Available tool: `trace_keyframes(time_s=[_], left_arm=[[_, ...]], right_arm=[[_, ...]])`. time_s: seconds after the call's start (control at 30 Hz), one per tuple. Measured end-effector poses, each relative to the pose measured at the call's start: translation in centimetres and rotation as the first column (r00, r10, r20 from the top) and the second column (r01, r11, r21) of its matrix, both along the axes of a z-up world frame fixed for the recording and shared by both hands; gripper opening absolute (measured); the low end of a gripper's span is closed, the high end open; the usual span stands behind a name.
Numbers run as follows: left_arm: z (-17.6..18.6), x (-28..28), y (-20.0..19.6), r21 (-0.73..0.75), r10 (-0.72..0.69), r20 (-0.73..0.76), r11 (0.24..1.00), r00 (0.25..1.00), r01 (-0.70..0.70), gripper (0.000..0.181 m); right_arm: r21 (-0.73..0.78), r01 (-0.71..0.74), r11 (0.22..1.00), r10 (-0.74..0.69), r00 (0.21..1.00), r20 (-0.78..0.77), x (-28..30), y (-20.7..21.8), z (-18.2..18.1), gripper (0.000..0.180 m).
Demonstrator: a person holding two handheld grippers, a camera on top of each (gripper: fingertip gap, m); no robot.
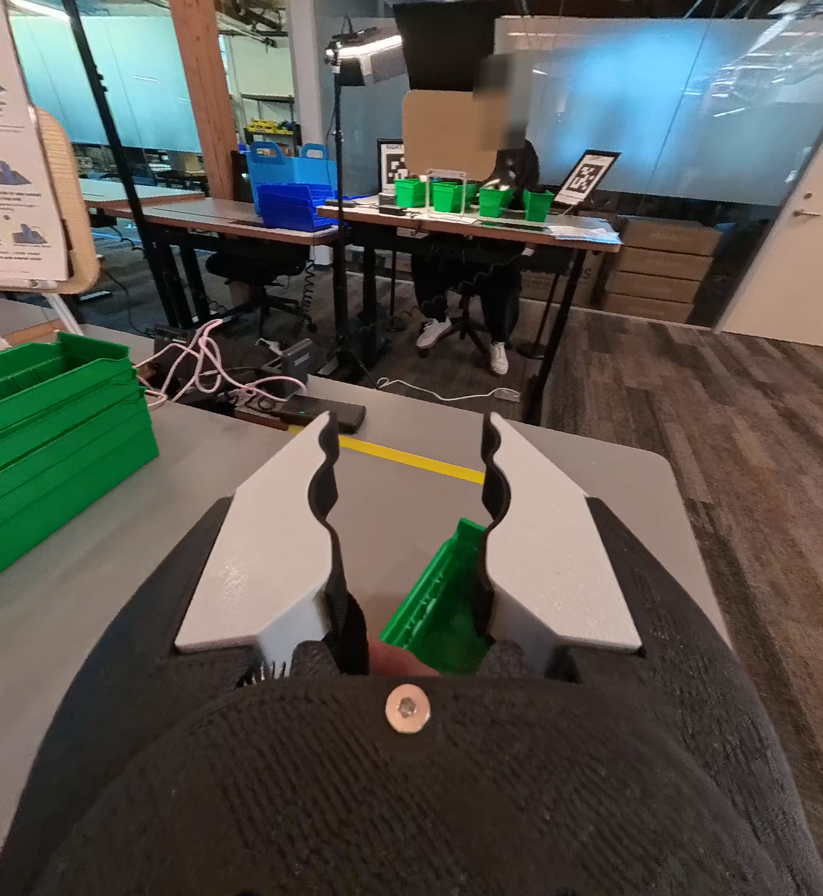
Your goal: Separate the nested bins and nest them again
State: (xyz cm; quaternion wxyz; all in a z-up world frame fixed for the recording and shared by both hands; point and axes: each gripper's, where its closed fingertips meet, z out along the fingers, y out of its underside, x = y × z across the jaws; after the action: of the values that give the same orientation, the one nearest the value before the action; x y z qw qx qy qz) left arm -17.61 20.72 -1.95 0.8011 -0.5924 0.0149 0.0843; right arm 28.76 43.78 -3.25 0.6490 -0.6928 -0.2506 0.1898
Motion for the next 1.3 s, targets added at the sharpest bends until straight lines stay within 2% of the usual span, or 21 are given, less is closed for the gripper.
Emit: trace_keyframes(time_s=[0.03,0.07,0.13,0.23,0.33,0.37,0.4,0.43,0.47,0.5,0.57,0.67,0.8,0.87,0.97,1.07,1.17,1.3], left_arm=[[0.1,-1.0,-1.6,0.095,0.007,0.013,0.995,1.0,-0.008,0.064],[-0.5,-2.5,-2.7,0.149,0.023,0.052,0.988,0.998,-0.031,0.056],[-2.5,-6.0,-3.9,0.196,0.037,0.181,0.978,0.983,-0.073,0.057],[-6.1,-8.8,-3.4,0.227,-0.103,0.384,0.974,0.918,0.015,0.052],[-8.7,-9.2,-2.4,0.238,-0.223,0.481,0.964,0.848,0.118,0.05],[-9.3,-9.3,-2.2,0.241,-0.232,0.498,0.963,0.836,0.124,0.05],[-9.8,-9.2,-2.1,0.244,-0.239,0.507,0.961,0.828,0.128,0.049],[-10.2,-9.0,-1.9,0.245,-0.249,0.514,0.96,0.821,0.138,0.048],[-10.5,-8.8,-1.6,0.243,-0.264,0.522,0.958,0.811,0.155,0.047],[-10.7,-8.5,-1.3,0.237,-0.28,0.537,0.955,0.795,0.177,0.048],[-10.4,-7.7,-0.9,0.229,-0.321,0.546,0.946,0.774,0.231,0.047],[-10.5,-7.4,-0.9,0.194,-0.296,0.517,0.955,0.803,0.226,0.048],[-10.3,-7.4,-1.2,0.19,-0.301,0.507,0.953,0.808,0.236,0.048],[-10.7,-7.0,-0.9,0.161,-0.32,0.531,0.947,0.785,0.277,0.047],[-12.3,-5.3,0.5,0.087,-0.38,0.604,0.905,0.701,0.416,0.045],[-13.4,-2.8,1.4,0.08,-0.466,0.686,0.812,0.559,0.579,0.045],[-14.6,-1.5,2.1,0.043,-0.459,0.742,0.759,0.488,0.649,0.047],[-15.4,1.4,2.1,0.037,-0.506,0.781,0.624,0.367,0.781,0.051]], right_arm=[[0.011,0.025,1.0,-0.025,1.0,0.005,0.6,0.1,0.2,0.059],[0.028,0.05,0.998,-0.051,0.999,0.015,1.2,0.0,0.4,0.059],[0.107,0.097,0.989,-0.101,0.994,0.032,2.6,-0.2,1.4,0.06],[0.214,0.3,0.93,-0.309,0.951,0.01,5.9,0.1,2.5,0.074],[0.172,0.292,0.941,-0.309,0.947,0.086,5.3,-0.6,-0.9,0.108],[0.102,0.264,0.959,-0.276,0.952,0.13,4.6,-0.9,-3.2,0.123],[0.001,0.242,0.97,-0.238,0.954,0.184,4.0,-1.2,-6.1,0.145],[-0.129,0.24,0.962,-0.203,0.947,0.251,3.7,-1.6,-9.4,0.16],[-0.243,0.257,0.935,-0.172,0.93,0.323,3.8,-2.2,-12.5,0.16],[-0.295,0.286,0.912,-0.161,0.909,0.383,4.1,-2.6,-14.4,0.16],[-0.323,0.316,0.892,-0.172,0.898,0.404,4.2,-2.6,-15.7,0.16],[-0.435,0.359,0.826,-0.155,0.886,0.437,4.5,-2.6,-17.3,0.156],[-0.581,0.426,0.693,-0.076,0.845,0.529,5.2,-2.4,-20.3,0.152],[-0.65,0.419,0.633,-0.049,0.861,0.507,4.9,-2.5,-20.8,0.14],[-0.684,0.437,0.584,-0.019,0.85,0.527,5.1,-2.6,-20.9,0.136],[-0.691,0.457,0.56,0.013,0.829,0.559,5.2,-2.8,-20.8,0.128],[-0.684,0.475,0.554,0.028,0.81,0.586,5.2,-2.9,-20.6,0.117],[-0.672,0.502,0.545,0.015,0.795,0.607,4.9,-3.1,-20.4,0.109]])
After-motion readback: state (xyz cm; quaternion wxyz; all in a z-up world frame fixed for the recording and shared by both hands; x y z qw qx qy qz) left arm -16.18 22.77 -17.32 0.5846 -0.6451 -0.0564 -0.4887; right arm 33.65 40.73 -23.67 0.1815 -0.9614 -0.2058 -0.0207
